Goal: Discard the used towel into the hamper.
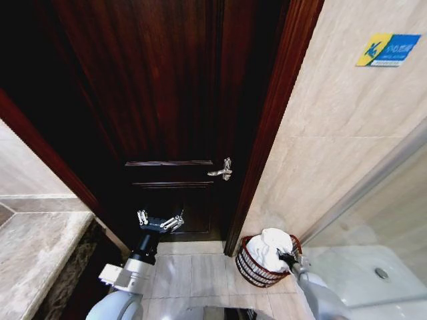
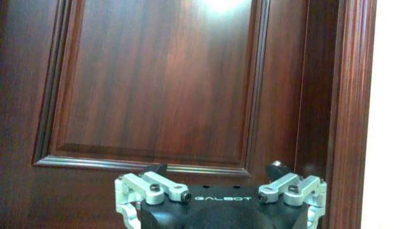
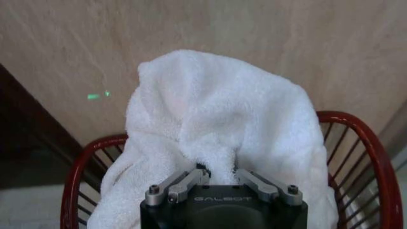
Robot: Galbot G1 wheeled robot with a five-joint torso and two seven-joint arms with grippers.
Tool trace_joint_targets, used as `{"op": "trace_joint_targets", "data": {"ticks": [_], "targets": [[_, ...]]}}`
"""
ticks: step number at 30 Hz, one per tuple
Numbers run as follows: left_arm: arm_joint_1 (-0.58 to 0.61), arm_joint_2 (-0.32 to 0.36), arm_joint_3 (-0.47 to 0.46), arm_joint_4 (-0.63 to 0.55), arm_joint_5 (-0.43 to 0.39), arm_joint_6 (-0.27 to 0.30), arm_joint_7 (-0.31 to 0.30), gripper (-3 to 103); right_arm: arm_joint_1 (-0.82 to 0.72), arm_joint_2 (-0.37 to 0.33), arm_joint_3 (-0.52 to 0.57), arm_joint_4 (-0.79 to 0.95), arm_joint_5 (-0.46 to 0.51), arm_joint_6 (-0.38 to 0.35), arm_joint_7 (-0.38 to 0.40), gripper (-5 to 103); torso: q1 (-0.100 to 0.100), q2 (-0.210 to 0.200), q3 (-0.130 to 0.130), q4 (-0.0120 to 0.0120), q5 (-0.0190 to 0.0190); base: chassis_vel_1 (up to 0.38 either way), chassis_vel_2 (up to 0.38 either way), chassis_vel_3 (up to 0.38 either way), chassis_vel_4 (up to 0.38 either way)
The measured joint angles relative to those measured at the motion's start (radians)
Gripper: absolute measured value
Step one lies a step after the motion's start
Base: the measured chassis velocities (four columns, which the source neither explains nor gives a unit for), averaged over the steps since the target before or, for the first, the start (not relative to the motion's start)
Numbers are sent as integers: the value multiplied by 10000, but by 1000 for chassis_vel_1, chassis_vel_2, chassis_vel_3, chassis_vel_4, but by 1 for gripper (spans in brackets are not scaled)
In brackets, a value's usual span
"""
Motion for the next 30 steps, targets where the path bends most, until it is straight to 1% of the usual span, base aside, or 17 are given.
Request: {"op": "trace_joint_targets", "data": {"ticks": [1,2,5,6,9,10,13,17,23,30], "targets": [[0,0,0,0,0,0,0,100,0,0,0,0,0,0,0,10,0,0,0,0,0,0,0,0,0],[0,0,0,0,0,0,0,100,244,44,24,-252,-424,-43,25,10,0,0,0,1,0,0,0,0,0],[0,0,0,0,0,0,0,100,775,162,40,-767,-1193,-285,228,10,0,0,0,3,0,0,0,0,0],[0,0,0,0,0,0,0,100,775,162,40,-767,-1193,-285,228,10,0,0,0,3,0,0,0,0,0],[-1,0,0,0,0,0,0,100,1209,282,79,-1253,-1847,-783,482,10,0,0,0,3,1,0,0,0,0],[-1,0,0,0,0,0,0,100,1209,282,79,-1253,-1847,-783,482,10,0,0,0,3,1,0,0,0,0],[0,0,0,0,0,0,0,100,1374,312,105,-1556,-2205,-1156,737,10,0,0,0,5,4,0,0,0,0],[0,0,0,0,0,0,0,100,1363,302,109,-1653,-2286,-1359,912,10,0,0,0,2,3,0,0,0,0],[0,0,0,0,0,0,0,100,1199,330,105,-1407,-2205,-1399,936,10,-9,-23,-11,1,2,0,0,0,0],[0,0,0,0,0,0,0,100,1209,378,82,-1288,-2134,-1430,944,10,-188,-415,-218,1,1,0,0,0,0]]}}
